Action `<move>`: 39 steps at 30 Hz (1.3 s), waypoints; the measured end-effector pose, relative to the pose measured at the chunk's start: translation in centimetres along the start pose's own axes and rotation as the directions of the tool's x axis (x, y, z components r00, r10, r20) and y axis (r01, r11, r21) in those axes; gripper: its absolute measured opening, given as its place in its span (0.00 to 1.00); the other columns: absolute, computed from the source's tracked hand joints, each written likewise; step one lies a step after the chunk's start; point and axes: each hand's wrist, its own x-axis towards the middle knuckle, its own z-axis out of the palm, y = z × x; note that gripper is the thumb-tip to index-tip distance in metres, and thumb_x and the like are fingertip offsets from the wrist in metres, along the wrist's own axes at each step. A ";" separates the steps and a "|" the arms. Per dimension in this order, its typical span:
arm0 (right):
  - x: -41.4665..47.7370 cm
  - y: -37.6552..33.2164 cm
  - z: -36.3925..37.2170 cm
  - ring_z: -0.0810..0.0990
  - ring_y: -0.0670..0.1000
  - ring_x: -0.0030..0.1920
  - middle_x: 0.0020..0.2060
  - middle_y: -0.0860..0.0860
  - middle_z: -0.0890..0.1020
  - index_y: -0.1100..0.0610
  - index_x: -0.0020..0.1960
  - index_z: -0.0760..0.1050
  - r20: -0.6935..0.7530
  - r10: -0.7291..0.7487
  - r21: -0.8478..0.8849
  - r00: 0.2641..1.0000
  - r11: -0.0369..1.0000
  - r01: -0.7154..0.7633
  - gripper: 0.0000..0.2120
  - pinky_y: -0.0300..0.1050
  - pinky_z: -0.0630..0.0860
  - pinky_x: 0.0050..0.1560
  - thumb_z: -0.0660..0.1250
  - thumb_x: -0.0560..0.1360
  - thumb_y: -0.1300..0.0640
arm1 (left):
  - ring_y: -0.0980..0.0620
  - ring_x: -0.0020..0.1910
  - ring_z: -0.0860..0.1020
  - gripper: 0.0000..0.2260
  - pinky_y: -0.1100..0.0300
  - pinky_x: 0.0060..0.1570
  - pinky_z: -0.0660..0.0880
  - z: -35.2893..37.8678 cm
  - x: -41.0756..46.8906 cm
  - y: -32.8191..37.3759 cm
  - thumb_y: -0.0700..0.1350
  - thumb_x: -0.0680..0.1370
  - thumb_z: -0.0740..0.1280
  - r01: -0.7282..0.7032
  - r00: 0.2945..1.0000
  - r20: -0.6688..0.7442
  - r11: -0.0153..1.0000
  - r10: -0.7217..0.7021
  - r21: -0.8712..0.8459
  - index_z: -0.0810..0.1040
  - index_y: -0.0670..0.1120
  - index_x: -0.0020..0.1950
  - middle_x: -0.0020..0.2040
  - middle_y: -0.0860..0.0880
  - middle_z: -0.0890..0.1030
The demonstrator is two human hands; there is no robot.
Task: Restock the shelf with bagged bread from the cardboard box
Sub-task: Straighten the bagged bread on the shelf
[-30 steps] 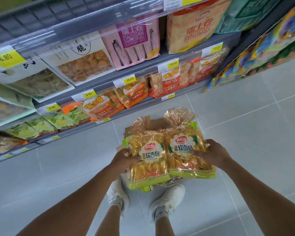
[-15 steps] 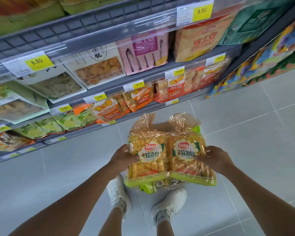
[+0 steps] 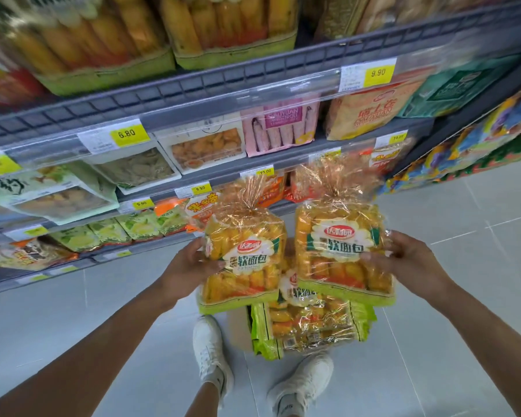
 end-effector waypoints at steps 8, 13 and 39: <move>-2.6 -12.2 -4.0 0.74 0.49 0.37 0.33 0.42 0.82 0.43 0.45 0.82 0.084 -0.278 0.009 0.957 0.960 0.278 0.10 0.42 0.71 0.43 0.79 0.67 0.52 | 0.60 0.38 0.82 0.13 0.68 0.35 0.76 -3.7 -3.2 4.2 0.29 0.77 0.68 -0.155 0.987 -0.061 0.983 0.150 -0.100 0.75 0.48 0.49 0.37 0.58 0.83; -2.9 -20.3 -5.5 0.76 0.48 0.38 0.38 0.65 0.79 0.46 0.46 0.82 0.130 -0.425 0.021 0.896 0.905 0.426 0.13 0.43 0.76 0.48 0.82 0.65 0.49 | 0.54 0.45 0.84 0.14 0.62 0.43 0.79 -5.9 -4.2 5.5 0.31 0.76 0.71 -0.191 0.978 -0.094 0.978 0.184 -0.079 0.78 0.44 0.58 0.48 0.52 0.87; 5.3 -38.4 -1.5 0.82 0.46 0.55 0.48 0.43 0.87 0.54 0.57 0.76 -0.220 -0.670 0.435 0.709 0.583 0.686 0.20 0.49 0.77 0.63 0.77 0.67 0.55 | 0.57 0.51 0.84 0.17 0.55 0.53 0.82 -10.9 -7.7 2.6 0.38 0.73 0.77 -0.119 0.992 0.009 0.970 0.124 -0.211 0.82 0.56 0.57 0.49 0.56 0.86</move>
